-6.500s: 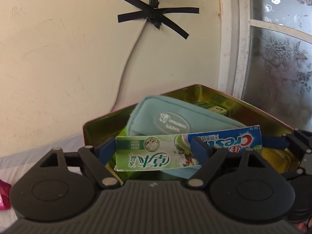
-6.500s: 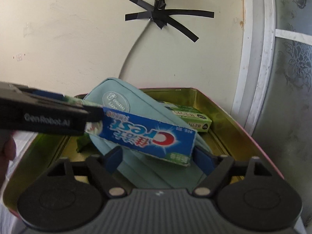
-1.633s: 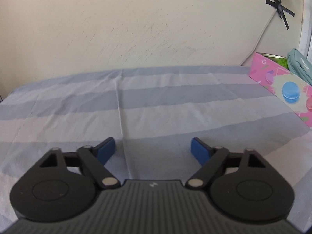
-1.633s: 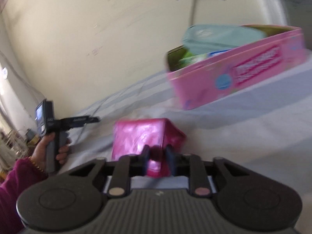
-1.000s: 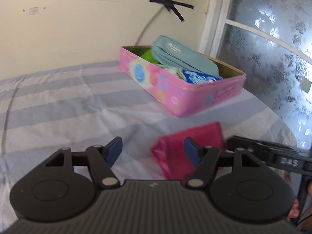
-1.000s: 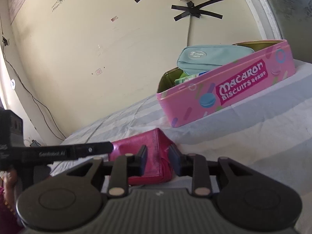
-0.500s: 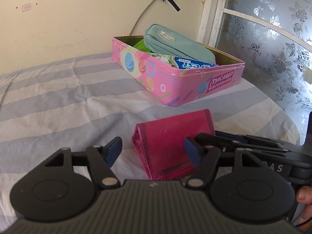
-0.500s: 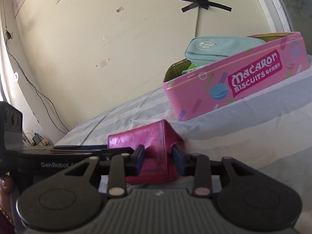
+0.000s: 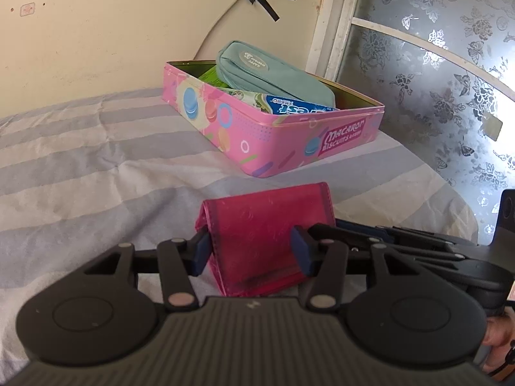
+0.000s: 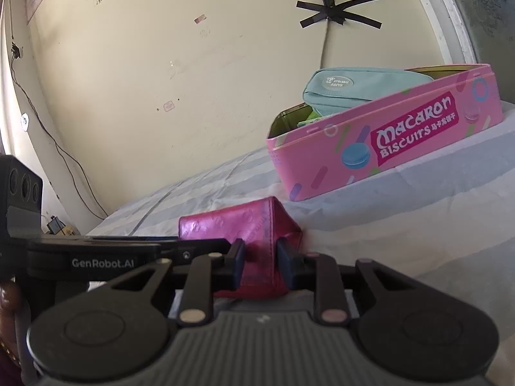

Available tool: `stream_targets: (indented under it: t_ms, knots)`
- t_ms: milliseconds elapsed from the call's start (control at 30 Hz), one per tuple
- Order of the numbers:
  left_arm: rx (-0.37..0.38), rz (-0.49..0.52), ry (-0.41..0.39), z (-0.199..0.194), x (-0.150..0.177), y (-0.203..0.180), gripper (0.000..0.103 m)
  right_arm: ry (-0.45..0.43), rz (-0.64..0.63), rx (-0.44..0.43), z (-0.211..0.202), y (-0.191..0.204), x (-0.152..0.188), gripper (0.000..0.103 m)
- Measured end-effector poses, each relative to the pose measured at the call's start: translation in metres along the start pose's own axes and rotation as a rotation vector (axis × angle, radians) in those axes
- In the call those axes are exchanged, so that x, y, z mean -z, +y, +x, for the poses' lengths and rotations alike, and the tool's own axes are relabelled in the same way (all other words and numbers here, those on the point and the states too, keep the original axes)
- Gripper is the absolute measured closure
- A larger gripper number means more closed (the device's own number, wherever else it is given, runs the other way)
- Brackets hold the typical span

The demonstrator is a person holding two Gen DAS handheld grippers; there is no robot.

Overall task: Organize objects
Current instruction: 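Lift the pink wallet with the right gripper and carry it over the tin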

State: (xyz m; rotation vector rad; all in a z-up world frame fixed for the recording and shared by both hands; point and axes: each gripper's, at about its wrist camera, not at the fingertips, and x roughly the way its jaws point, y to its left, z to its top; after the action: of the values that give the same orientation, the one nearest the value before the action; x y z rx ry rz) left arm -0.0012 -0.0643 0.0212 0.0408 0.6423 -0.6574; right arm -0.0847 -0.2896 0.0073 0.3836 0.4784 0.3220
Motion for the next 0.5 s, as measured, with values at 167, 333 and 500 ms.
stream_targets:
  t_ms: [167,333,500]
  knots:
    - [0.040,0.017,-0.003,0.004,-0.002,-0.008,0.049,-0.014,-0.006,0.021,-0.012,-0.003,0.002,0.082]
    - [0.105,0.061,0.003,0.015,-0.006,-0.028,0.049,-0.041,-0.008,0.080,-0.036,-0.010,0.007,0.082]
    - [0.159,0.115,0.017,0.027,-0.005,-0.053,0.048,-0.070,0.021,0.137,-0.060,-0.024,0.010,0.081]
